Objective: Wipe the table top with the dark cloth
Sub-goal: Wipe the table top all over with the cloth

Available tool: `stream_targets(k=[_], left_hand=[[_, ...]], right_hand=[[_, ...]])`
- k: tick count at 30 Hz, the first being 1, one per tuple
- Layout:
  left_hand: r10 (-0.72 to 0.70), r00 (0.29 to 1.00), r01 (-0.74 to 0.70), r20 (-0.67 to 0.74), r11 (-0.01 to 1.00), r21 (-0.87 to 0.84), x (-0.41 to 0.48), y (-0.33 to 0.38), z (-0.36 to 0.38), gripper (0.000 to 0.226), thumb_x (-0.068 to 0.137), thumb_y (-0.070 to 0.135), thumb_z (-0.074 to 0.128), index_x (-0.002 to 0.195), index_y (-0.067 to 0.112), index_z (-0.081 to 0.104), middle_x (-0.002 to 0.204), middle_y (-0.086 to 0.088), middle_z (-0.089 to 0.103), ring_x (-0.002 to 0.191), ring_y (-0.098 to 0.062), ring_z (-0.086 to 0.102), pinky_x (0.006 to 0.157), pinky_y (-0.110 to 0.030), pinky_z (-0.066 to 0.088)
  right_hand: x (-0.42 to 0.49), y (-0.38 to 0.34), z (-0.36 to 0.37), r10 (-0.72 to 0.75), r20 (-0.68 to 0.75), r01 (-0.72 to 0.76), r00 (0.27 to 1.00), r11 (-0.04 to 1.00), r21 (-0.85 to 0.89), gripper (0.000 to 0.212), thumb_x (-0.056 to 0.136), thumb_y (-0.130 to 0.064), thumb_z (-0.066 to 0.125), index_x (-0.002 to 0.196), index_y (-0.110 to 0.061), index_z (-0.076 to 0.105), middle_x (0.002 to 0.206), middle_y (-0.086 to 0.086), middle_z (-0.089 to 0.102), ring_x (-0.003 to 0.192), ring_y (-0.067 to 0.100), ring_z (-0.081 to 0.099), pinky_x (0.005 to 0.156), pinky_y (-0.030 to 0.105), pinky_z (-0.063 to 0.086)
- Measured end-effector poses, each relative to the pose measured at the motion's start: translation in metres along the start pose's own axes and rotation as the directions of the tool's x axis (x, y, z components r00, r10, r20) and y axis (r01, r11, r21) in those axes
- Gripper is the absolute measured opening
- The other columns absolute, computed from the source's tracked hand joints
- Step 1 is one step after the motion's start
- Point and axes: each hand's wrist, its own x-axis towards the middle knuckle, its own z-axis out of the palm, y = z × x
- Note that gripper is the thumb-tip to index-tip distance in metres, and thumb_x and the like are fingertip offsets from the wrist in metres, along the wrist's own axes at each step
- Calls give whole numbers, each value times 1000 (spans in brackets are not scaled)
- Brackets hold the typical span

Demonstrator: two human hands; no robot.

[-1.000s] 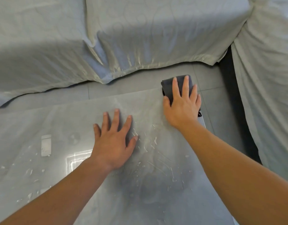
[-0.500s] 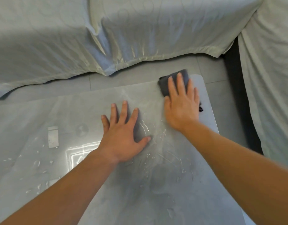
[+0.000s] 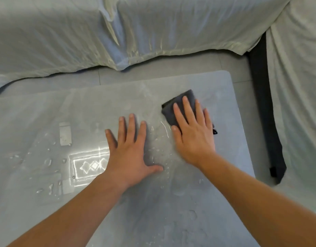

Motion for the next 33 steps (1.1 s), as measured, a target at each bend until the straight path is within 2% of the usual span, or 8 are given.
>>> stream_targets(k=[3, 8, 10, 14, 16, 21, 28, 33], left_hand=[[12, 1000, -12, -1, 1000, 1, 0, -1, 0, 136, 60, 91, 54, 153, 25, -21, 155, -5, -42, 140, -32, -42, 115, -66, -8], [8, 1000, -8, -2, 1000, 3, 1, -2, 1, 137, 60, 92, 54, 153, 26, -22, 156, -5, -41, 140, -31, -41, 115, -65, -10], [13, 1000, -13, -5, 1000, -1, 0, -2, 1, 138, 59, 92, 54, 153, 25, -21, 156, -5, -41, 141, -31, -41, 115, -65, -11], [8, 1000, -8, -9, 1000, 0, 1, -2, 1, 138, 58, 92, 54, 154, 25, -19, 156, -5, -40, 141, -32, -40, 115, -66, -9], [5, 1000, -5, 1, 1000, 6, 1, -1, 1, 138, 58, 93, 53, 153, 25, -21, 155, -6, -42, 141, -32, -40, 115, -66, -9], [2, 1000, -2, 4, 1000, 14, 0, -1, 0, 138, 59, 92, 54, 152, 26, -23, 156, -5, -41, 141, -31, -40, 116, -65, -10], [29, 998, -25, -56, 997, 70, -15, 18, 1, 116, 77, 74, 57, 155, 21, -10, 160, -13, -30, 148, -34, -26, 118, -62, -4], [64, 998, -62, -23, 994, 86, -42, 39, 19, 112, 83, 70, 55, 154, 22, -17, 159, -13, -33, 146, -34, -31, 119, -61, -7]], right_hand=[[-25, 21, 1, -205, 100, 212, 974, 975, -62, 59, 104, -49, 26, 160, -31, 16, 169, -3, 1, 155, 29, -1, 125, 51, 5], [42, 57, -18, 233, -5, -232, 973, 972, 35, 61, 104, -49, 21, 160, -33, 4, 169, -2, -5, 155, 27, -7, 125, 49, -3], [31, 39, -13, 269, -24, -268, 963, 962, 44, 61, 104, -49, 19, 160, -33, 0, 169, -2, -9, 155, 27, -11, 125, 49, -4], [-41, 25, 0, -84, 76, 87, 994, 995, -42, 60, 104, -49, 25, 160, -32, 11, 169, -2, -1, 155, 29, -4, 125, 49, 1], [-32, 50, -6, -128, 108, 137, 986, 988, -72, 60, 104, -50, 25, 159, -34, 11, 169, -4, -2, 155, 27, -4, 125, 48, -1], [19, 59, -15, 309, -1, -309, 951, 951, 24, 61, 104, -50, 18, 159, -34, -2, 169, -2, -11, 155, 26, -11, 125, 48, -6], [-87, 49, 4, -51, 134, 64, 990, 994, -93, 58, 106, -50, 23, 160, -33, 11, 168, -6, -8, 155, 26, -10, 125, 44, -8], [-40, 67, -4, 296, 29, -297, 955, 955, 27, 59, 105, -48, 20, 159, -37, -1, 168, -6, -12, 154, 23, -14, 125, 43, -9]])
